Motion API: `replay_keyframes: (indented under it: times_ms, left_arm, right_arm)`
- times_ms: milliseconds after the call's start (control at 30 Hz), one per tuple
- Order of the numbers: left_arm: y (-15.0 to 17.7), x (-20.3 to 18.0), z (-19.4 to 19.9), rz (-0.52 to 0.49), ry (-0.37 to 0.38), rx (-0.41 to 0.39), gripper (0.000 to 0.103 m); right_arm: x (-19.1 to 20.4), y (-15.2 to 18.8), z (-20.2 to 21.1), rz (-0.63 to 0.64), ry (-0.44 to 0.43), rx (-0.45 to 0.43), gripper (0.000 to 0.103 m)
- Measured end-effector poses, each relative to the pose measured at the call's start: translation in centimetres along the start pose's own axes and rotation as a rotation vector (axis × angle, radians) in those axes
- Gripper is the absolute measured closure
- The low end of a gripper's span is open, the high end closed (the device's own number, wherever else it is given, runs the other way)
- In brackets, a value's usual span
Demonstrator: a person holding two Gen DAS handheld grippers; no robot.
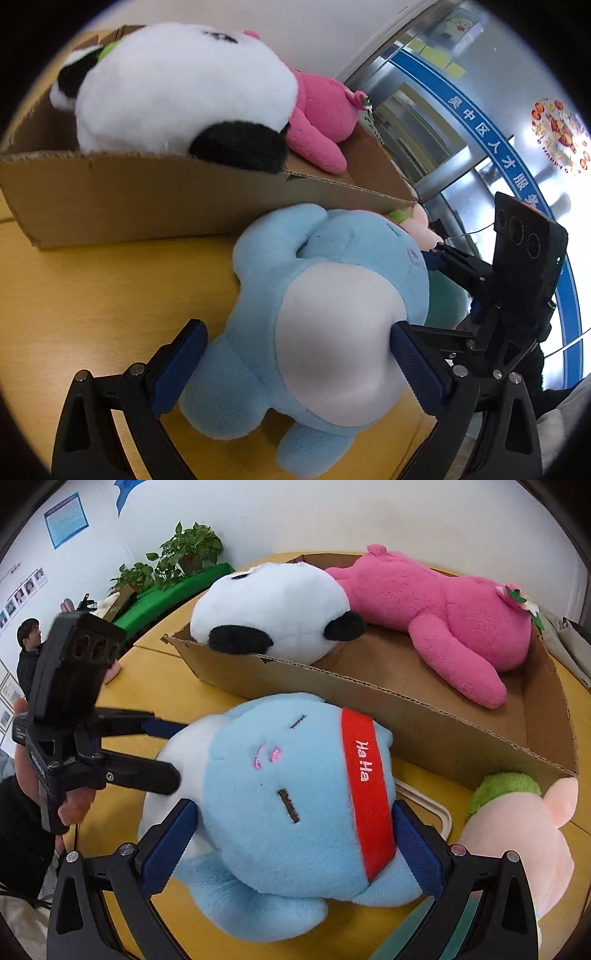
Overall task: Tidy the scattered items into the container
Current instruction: 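Move both grippers down onto the light-blue HaHa plush, then close both grippers on the blue plush and lift it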
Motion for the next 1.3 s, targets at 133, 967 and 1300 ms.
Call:
replay_keyframes:
  times_ms: [133,967,1300]
  left_arm:
    - [0.4,0.2,-1.0,0.015,0.006,0.011,0.001]
    - [-2.2,-8.3,6.7,-0.127,-0.022,-0.18,0.015]
    - [-10.2,-17.2,12.6,-0.364,-0.012,-0.352,0.015]
  right_arm:
    - [-0.8,0.3,-1.0,-0.022,-0.03,0.017,0.0]
    - [1.2,-5.0,8.4,0.011,-0.037,-0.281,0.016]
    - [-0.7,-13.0,18.4,0.085,0.145,-0.515,0.016]
Point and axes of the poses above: each gripper's, at about its wrist camera, not at the fingertips, and z roughly against the way its jaws point, x to its left, y to its underside, the point moved 8 cm from there along -z, roughly the way its jaws point, and after that the axes turned 11 degrees about z, right-handed, at the moved point
